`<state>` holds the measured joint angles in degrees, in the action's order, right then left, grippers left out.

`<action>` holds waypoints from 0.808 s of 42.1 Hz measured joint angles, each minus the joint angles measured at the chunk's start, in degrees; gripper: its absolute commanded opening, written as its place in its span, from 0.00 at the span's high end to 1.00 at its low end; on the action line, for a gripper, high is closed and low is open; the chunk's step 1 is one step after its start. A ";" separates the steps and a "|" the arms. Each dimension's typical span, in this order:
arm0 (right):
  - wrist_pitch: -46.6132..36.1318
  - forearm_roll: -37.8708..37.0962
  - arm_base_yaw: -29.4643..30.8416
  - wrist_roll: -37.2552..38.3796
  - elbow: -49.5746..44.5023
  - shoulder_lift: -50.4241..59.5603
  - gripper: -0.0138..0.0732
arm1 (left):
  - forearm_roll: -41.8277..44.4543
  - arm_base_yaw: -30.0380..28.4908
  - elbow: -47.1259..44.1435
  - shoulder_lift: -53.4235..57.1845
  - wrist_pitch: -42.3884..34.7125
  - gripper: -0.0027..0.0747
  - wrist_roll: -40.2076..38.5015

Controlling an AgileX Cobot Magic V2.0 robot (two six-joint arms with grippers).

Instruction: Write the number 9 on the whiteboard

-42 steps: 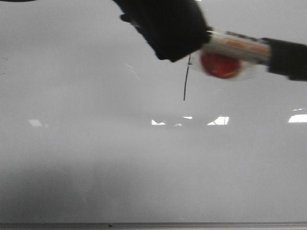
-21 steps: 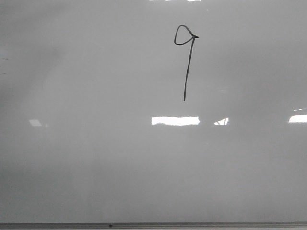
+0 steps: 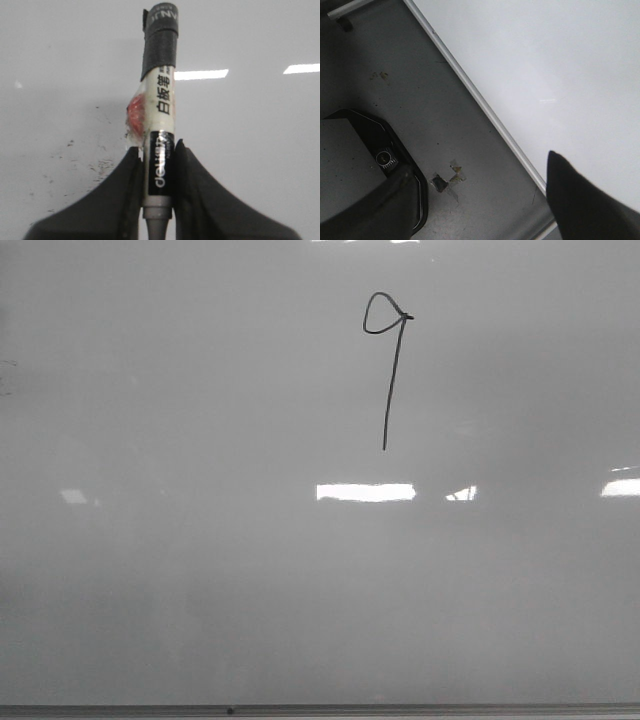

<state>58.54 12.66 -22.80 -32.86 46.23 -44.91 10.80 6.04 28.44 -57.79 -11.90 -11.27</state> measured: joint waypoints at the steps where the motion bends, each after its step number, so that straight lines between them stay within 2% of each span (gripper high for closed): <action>1: 0.00 0.00 0.00 0.00 0.00 0.00 0.20 | 0.00 0.01 -0.51 -0.89 -1.47 0.91 0.00; 8: 0.00 0.04 0.00 0.10 0.00 0.00 0.20 | -0.46 -0.38 -1.49 -6.06 -9.34 0.90 1.46; 12: 0.00 0.16 0.00 0.10 0.00 0.00 0.20 | -1.75 -2.01 -1.49 -8.87 -12.07 0.87 2.77; 18: 0.00 0.16 0.00 0.10 0.00 0.00 0.20 | -2.76 -4.73 -1.49 -12.97 -15.23 0.82 3.59; 29: 0.00 0.70 0.00 0.10 0.00 0.00 0.20 | -3.02 -5.09 -1.37 -20.96 -20.06 0.81 3.71; 34: 0.00 0.92 0.00 0.10 0.00 0.00 0.20 | -3.02 -5.09 -0.59 -24.02 -20.64 0.75 3.71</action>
<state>58.54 13.59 -22.80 -32.76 46.23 -44.91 7.77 0.95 27.85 -81.81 -32.54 -7.56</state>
